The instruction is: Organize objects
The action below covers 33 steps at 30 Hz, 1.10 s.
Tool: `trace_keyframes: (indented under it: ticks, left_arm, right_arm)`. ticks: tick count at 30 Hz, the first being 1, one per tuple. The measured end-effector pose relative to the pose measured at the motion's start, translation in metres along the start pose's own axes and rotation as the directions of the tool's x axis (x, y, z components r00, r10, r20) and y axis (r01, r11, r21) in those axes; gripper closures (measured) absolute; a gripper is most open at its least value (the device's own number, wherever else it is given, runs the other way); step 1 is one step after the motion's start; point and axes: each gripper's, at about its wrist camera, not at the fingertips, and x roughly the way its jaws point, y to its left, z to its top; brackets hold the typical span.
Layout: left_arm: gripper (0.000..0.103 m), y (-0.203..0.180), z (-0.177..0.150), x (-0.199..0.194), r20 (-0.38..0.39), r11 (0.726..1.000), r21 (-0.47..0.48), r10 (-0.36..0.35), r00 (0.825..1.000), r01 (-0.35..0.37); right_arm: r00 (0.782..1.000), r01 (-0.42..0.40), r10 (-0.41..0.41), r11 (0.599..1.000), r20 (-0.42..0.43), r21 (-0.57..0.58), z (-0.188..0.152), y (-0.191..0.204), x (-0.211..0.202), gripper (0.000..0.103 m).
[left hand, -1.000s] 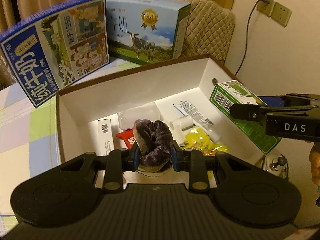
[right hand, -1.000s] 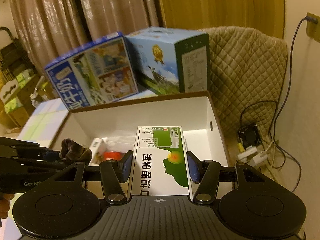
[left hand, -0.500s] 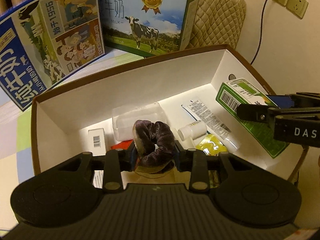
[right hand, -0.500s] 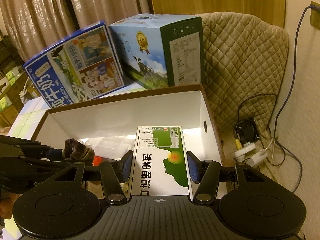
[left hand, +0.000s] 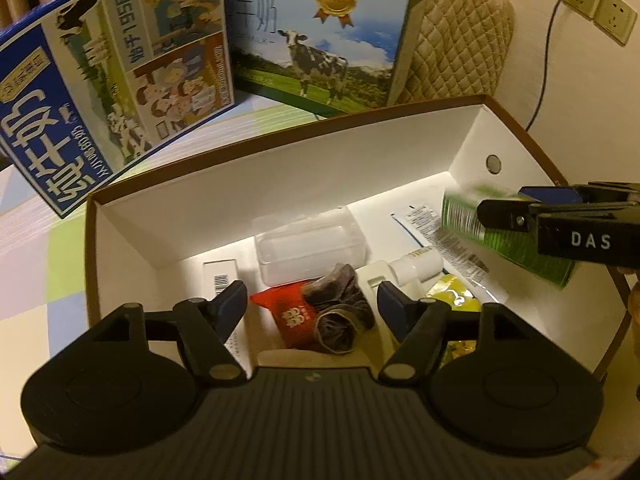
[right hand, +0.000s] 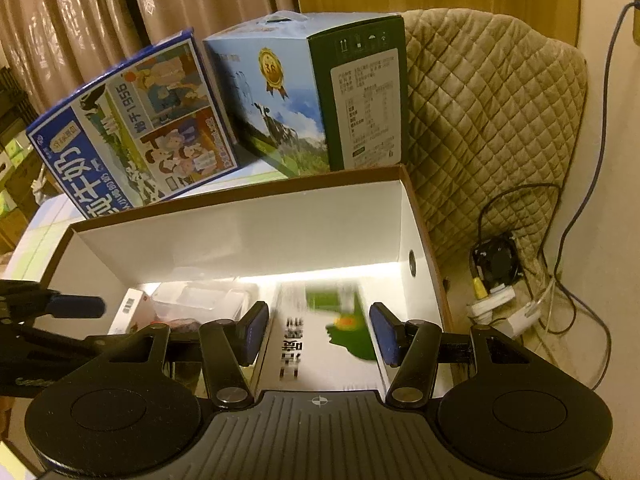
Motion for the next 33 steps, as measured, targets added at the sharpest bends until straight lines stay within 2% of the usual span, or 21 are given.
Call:
trace_keyframes:
  ticks: [6,11,18,23,26,33]
  left_arm:
    - [0.029,0.004,-0.002,-0.006,0.003,1.0,-0.013,0.009,1.0,-0.009]
    - [0.022,0.005,-0.004,-0.017,0.011,1.0,-0.022,0.012,1.0,-0.012]
    - [0.015,0.004,-0.014,-0.039,0.027,0.999,-0.045,0.012,1.0,-0.011]
    - [0.014,0.003,-0.024,-0.06,0.045,0.998,-0.059,0.022,0.999,-0.019]
    - [0.009,0.002,-0.034,-0.075,0.059,0.997,-0.078,0.033,0.998,-0.029]
    - [0.007,-0.001,-0.06,-0.107,0.079,0.991,-0.12,0.067,0.995,-0.057]
  right_arm:
    - [0.999,0.003,-0.002,1.0,0.049,-0.007,0.01,0.0,-0.003,0.05]
    - [0.999,-0.014,0.014,1.0,0.051,0.004,0.008,0.0,-0.016,0.05]
    - [0.998,-0.046,0.045,0.999,0.04,0.018,-0.014,0.003,-0.048,0.05]
    - [0.997,-0.07,0.069,0.997,0.022,0.03,-0.036,0.008,-0.072,0.048]
    - [0.996,-0.09,0.089,0.995,0.016,0.035,-0.047,0.012,-0.085,0.047]
    - [0.991,-0.13,0.13,0.991,0.006,0.023,-0.065,0.025,-0.108,0.043]
